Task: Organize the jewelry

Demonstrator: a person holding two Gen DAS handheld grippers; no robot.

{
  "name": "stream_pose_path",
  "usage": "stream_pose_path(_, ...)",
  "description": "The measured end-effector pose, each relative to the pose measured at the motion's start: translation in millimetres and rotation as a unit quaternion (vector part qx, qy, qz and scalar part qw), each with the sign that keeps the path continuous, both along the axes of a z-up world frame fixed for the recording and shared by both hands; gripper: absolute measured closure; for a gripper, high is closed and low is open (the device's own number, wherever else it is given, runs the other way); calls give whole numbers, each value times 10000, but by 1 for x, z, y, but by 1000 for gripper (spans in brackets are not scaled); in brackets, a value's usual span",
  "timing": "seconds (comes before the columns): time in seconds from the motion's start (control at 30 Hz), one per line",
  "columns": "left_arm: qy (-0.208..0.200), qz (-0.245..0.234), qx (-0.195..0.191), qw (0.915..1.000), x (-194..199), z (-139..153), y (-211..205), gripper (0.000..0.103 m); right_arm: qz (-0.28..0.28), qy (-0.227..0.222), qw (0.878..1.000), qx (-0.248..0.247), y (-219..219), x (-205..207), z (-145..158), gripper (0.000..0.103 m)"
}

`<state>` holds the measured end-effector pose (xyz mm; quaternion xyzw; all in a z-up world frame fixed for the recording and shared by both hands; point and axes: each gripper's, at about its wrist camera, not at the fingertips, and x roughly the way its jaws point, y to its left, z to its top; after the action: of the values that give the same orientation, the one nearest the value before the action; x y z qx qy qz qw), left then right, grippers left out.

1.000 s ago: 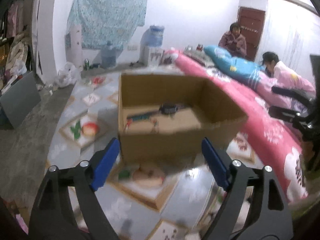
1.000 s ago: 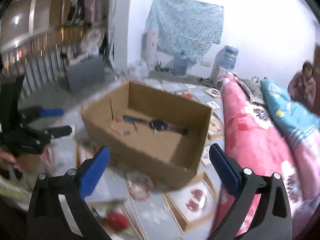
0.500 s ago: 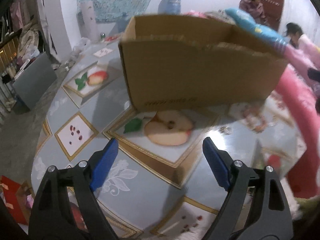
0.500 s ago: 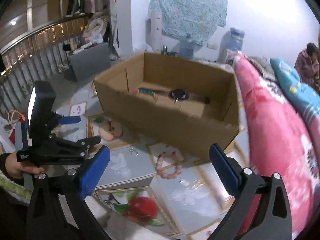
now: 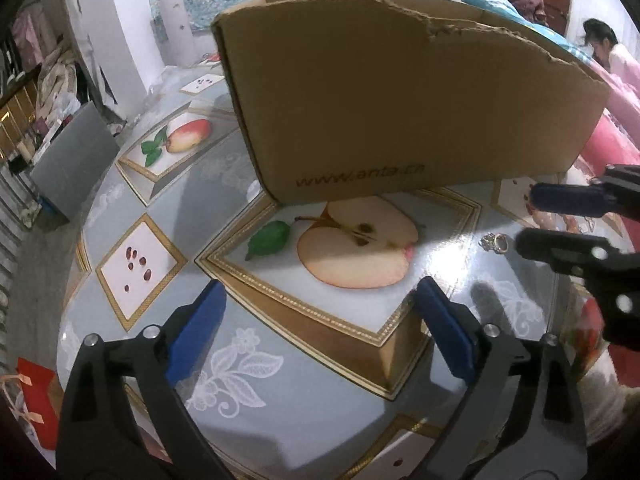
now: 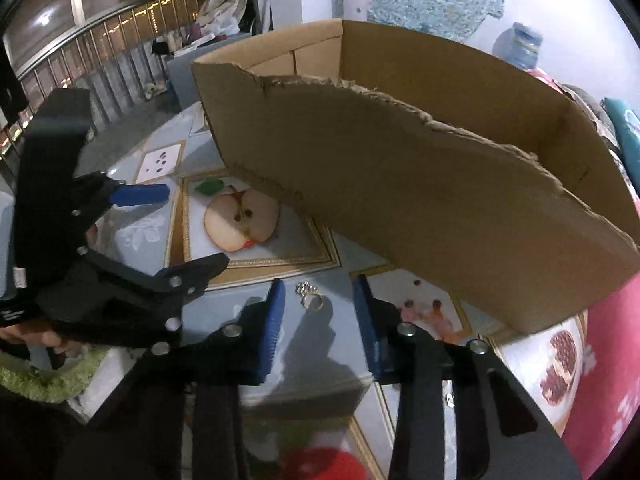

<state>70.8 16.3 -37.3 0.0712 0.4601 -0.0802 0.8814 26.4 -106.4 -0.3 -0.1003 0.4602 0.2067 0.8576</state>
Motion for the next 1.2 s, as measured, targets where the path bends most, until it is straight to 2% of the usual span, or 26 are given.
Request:
stream_pose_path(0.07,50,74,-105,9999,2,-1,3,8,-19,38,10000,22,-1,2,-2,80)
stream_pose_path(0.17,93,133,-228,9996,3,-3,6,8,-104,6,9999,6,-3,3,-2,82)
stream_pose_path(0.37,51,150,-222,9996,3,-4,7,7,-41,118,9994,-318,2,5,-16,84)
stream_pose_path(0.7,163,103,-212,9996,5,-2,7,7,-220,277,9986,-387,-6,-4,-13,85)
stream_pose_path(0.97,39,78,-228,9997,1,-4,7,7,-374,327,9986,-198,-13,-9,-14,85)
stream_pose_path(1.1,194,-22,-162,9997,2,-1,5,7,-434,332,9985,46,-20,-12,-11,85)
stream_pose_path(1.2,-83,-326,-265,9991,-4,10,-2,9,-465,257,9983,257,-30,-16,-4,85)
